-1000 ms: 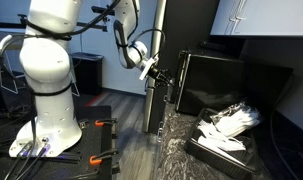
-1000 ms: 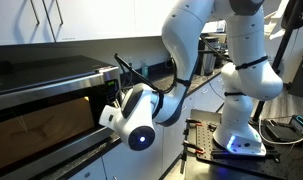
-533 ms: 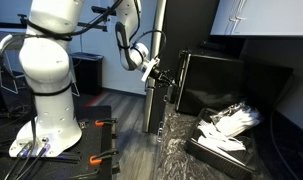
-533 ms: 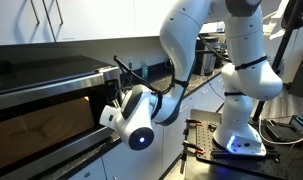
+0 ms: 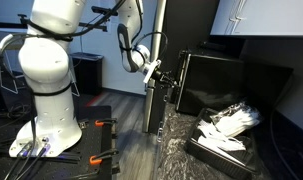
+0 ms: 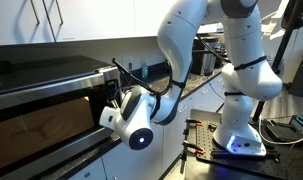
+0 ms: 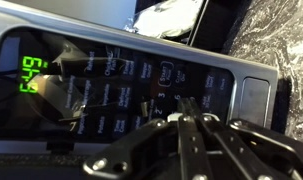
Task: Push the button to open the microwave door
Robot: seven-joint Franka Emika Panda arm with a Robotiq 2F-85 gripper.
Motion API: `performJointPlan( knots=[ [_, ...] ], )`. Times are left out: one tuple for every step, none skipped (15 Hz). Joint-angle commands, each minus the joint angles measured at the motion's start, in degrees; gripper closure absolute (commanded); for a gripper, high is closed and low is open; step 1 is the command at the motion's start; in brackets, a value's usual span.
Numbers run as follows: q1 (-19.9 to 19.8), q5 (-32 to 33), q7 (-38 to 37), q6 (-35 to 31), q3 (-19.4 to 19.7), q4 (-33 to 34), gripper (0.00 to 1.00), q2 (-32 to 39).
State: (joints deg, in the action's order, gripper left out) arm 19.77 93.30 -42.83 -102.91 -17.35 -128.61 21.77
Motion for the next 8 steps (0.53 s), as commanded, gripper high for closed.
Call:
performJointPlan(
  knots=[
    [-0.3,1.1,0.5,0.5,-0.4,0.2,1.00,-0.1],
    [-0.4,1.1,0.6,0.5,-0.4,0.3,1.00,-0.1],
    [-0.4,1.1,0.6,0.5,-0.3,0.4,1.00,0.0],
    [-0.4,1.1,0.6,0.5,-0.3,0.4,1.00,-0.1],
    [-0.4,1.1,0.7,0.6,-0.4,0.3,1.00,-0.1],
    [-0.4,1.1,0.8,0.6,-0.4,0.3,1.00,-0.2],
    [-0.3,1.1,0.9,0.7,-0.4,0.4,1.00,-0.2],
    [-0.2,1.0,1.0,0.8,-0.4,0.4,1.00,-0.2]
  ],
)
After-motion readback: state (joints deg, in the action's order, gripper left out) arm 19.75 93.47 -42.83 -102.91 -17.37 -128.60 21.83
